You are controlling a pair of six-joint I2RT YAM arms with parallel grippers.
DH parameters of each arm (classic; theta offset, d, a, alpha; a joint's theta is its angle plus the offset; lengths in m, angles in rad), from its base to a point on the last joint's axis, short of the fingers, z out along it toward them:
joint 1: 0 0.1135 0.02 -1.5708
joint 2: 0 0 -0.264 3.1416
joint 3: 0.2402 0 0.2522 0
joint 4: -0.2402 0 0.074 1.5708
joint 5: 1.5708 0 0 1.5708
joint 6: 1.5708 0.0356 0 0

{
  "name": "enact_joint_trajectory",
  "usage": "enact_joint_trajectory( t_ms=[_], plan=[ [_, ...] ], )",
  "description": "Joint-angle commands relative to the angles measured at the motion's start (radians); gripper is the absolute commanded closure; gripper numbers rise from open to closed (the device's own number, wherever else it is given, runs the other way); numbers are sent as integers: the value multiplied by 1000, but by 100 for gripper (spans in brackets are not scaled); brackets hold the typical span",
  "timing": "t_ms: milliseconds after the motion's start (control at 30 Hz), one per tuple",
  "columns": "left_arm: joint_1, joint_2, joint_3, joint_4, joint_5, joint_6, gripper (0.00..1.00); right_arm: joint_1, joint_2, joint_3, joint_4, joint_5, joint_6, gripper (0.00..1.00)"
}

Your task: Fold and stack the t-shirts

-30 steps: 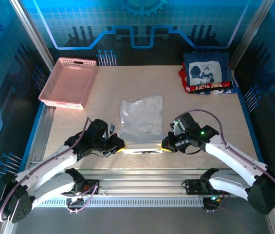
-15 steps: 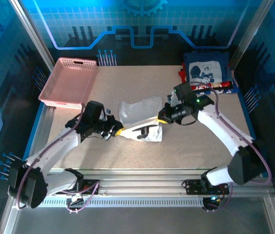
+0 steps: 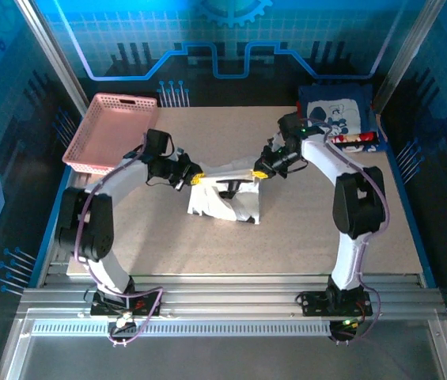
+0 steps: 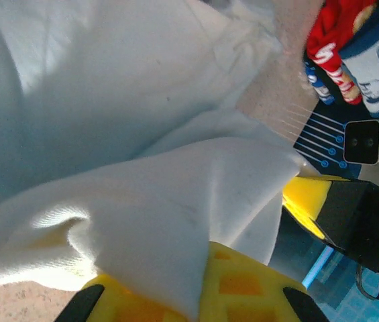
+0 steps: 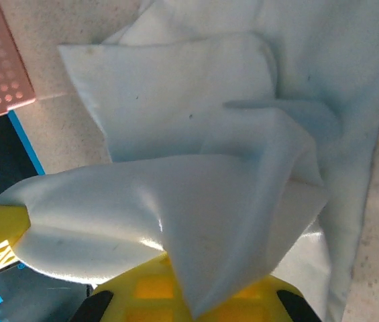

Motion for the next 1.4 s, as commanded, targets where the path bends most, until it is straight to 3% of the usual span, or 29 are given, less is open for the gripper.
enact_joint_trajectory(
  t_ms=[0,133,333,733,967,1033,1133,1200,1300,1367],
  plan=[
    [35,92,64,12,58,44,100,-32,86,89,-28,-39,-15,100],
    [38,142,110,18,74,59,100,-41,146,162,-49,-50,-16,100],
    [38,55,69,23,72,93,100,-29,45,104,-40,-69,-23,100],
    [22,-395,-362,30,14,89,100,66,-327,-337,64,-71,21,100],
    [12,-699,-654,-17,-53,3,96,234,-489,-596,158,-35,110,99],
    [10,-792,-707,-65,-74,-24,89,288,-547,-663,183,-20,152,98],
    [9,-947,-767,-183,-130,-59,67,355,-634,-760,208,0,213,85],
    [7,-1050,-799,-227,-149,-98,44,369,-681,-792,190,9,222,66],
    [7,-1157,-811,-261,-174,-147,32,348,-728,-771,118,23,189,43],
    [7,-1175,-788,-266,-196,-152,29,319,-739,-726,64,35,149,36]
  ],
)
